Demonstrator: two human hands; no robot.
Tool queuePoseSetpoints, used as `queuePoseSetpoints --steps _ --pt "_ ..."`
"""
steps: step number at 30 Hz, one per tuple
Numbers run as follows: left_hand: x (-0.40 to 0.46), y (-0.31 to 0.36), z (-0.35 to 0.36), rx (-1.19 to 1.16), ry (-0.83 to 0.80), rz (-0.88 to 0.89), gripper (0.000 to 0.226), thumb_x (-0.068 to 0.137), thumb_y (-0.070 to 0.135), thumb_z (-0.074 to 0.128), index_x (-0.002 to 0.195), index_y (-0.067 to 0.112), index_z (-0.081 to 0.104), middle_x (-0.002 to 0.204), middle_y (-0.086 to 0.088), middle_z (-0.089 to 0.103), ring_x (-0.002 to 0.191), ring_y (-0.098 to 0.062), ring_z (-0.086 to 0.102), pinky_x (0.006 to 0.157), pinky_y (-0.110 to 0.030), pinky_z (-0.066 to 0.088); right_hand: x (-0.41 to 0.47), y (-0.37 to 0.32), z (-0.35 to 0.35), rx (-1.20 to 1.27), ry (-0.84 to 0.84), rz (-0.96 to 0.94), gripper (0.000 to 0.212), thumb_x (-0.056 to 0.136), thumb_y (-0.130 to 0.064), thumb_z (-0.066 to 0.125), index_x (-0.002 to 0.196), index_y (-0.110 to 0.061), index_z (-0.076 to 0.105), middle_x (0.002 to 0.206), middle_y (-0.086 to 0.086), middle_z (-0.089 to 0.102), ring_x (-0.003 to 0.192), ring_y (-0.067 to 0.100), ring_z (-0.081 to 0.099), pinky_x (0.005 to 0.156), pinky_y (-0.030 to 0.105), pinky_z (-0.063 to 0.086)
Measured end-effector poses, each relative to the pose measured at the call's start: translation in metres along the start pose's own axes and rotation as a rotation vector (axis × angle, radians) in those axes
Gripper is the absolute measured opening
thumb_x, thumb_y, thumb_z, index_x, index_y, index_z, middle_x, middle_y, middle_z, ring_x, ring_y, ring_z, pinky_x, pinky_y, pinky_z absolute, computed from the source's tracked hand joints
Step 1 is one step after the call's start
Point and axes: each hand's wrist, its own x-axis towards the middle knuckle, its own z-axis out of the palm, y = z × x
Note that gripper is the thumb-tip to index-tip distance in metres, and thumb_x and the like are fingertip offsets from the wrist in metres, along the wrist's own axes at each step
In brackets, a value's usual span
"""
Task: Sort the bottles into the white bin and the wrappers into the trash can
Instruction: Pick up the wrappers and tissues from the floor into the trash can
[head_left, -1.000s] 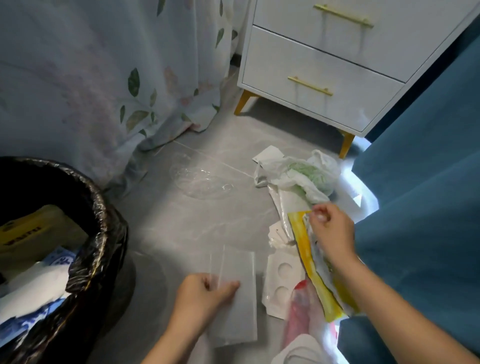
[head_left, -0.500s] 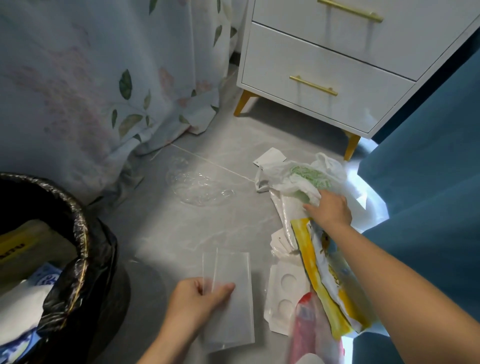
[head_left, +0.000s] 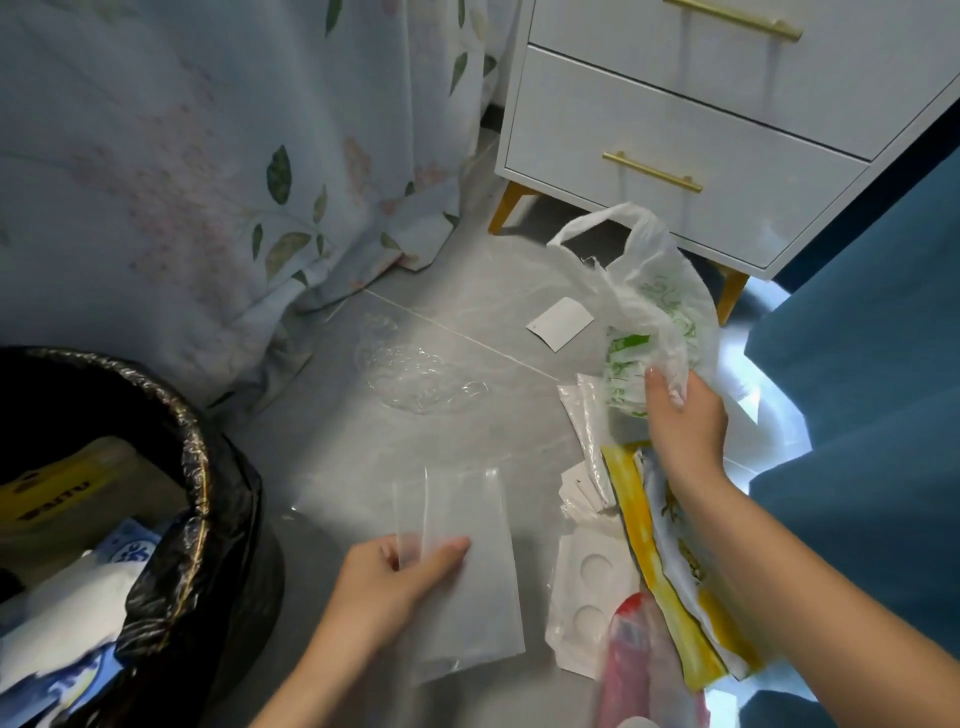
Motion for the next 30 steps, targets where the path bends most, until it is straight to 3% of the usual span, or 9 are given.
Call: queuePoseSetpoints --steps 4,8,11,13,15,18,21,26,30 --pt "-0.014 0.018 0.000 -0.123 -0.026 0.055 0.053 0.049 0.046 0.086 0.075 0.002 0.075 0.090 -0.029 0.071 0.081 -0.033 0.065 0.083 -0.048 0.050 -0.039 -0.035 -0.023 0.241 -0.152 0.117 0.013 0.093 -0.030 0.056 0.100 -0.022 0.062 0.096 -0.007 0.068 0.089 0.008 0.065 0.072 0.019 0.050" --pt "-0.033 0.043 -0.002 -0.300 -0.135 0.134 0.029 0.065 0.023 0.081 0.086 0.003 0.077 0.092 -0.021 0.074 0.086 -0.033 0.069 0.095 -0.054 0.048 -0.081 -0.058 -0.042 0.500 -0.382 0.238 0.012 0.087 -0.018 0.062 0.096 -0.017 0.069 0.093 -0.001 0.076 0.086 0.009 0.071 0.069 0.015 0.056" --pt "-0.042 0.062 -0.007 -0.237 -0.214 0.240 0.035 0.062 0.027 0.081 0.090 0.007 0.077 0.097 -0.014 0.075 0.091 -0.026 0.071 0.093 -0.041 0.050 -0.105 -0.061 -0.055 0.701 -0.573 0.420 0.050 0.059 -0.028 0.082 0.100 -0.002 0.070 0.103 0.015 0.073 0.095 0.025 0.070 0.081 0.030 0.058" --pt "-0.042 0.066 -0.011 -0.162 -0.236 0.265 0.039 0.059 0.029 0.080 0.091 0.007 0.077 0.097 -0.013 0.075 0.088 -0.025 0.071 0.082 -0.034 0.056 -0.119 -0.062 -0.061 0.748 -0.677 0.534 0.078 0.034 -0.033 0.093 0.099 0.003 0.071 0.104 0.021 0.071 0.093 0.029 0.070 0.073 0.034 0.060" --pt "-0.042 0.064 -0.014 -0.117 -0.297 0.211 0.029 0.065 0.024 0.074 0.087 0.006 0.078 0.093 -0.014 0.075 0.079 -0.023 0.071 0.070 -0.028 0.058 -0.128 -0.061 -0.066 0.782 -0.721 0.643 0.088 0.021 -0.028 0.095 0.098 0.007 0.070 0.103 0.025 0.070 0.089 0.032 0.071 0.068 0.037 0.060" --pt "-0.045 0.056 -0.016 -0.081 -0.432 0.097 0.028 0.070 0.023 0.074 0.090 0.004 0.076 0.094 -0.017 0.074 0.079 -0.021 0.072 0.073 -0.030 0.059 -0.139 -0.058 -0.066 0.833 -0.723 0.779 0.100 0.012 -0.019 0.095 0.102 0.012 0.065 0.106 0.029 0.067 0.087 0.034 0.070 0.074 0.044 0.058" --pt "-0.049 0.047 -0.012 -0.070 -0.448 0.069 0.028 0.067 0.021 0.077 0.091 0.006 0.076 0.094 -0.016 0.075 0.080 -0.022 0.072 0.070 -0.029 0.058 -0.145 -0.055 -0.062 0.815 -0.671 0.808 0.114 0.009 -0.022 0.095 0.112 0.011 0.059 0.106 0.027 0.067 0.083 0.032 0.069 0.070 0.041 0.058" --pt "-0.049 0.042 -0.008 -0.141 -0.290 0.043 0.046 0.063 0.011 0.079 0.108 0.004 0.068 0.102 -0.018 0.073 0.093 -0.035 0.071 0.080 -0.041 0.058 -0.153 -0.056 -0.054 1.001 -0.719 0.868 0.098 0.026 -0.040 0.095 0.116 -0.012 0.068 0.118 0.016 0.067 0.103 0.030 0.067 0.081 0.043 0.053" --pt "-0.049 0.040 -0.007 -0.040 -0.149 -0.012 0.035 0.068 0.003 0.082 0.100 -0.002 0.071 0.090 -0.016 0.075 0.084 -0.031 0.073 0.073 -0.038 0.061 -0.169 -0.060 -0.045 1.020 -1.058 0.936 0.084 0.040 -0.048 0.092 0.114 -0.016 0.069 0.125 0.016 0.063 0.114 0.032 0.061 0.087 0.045 0.055"
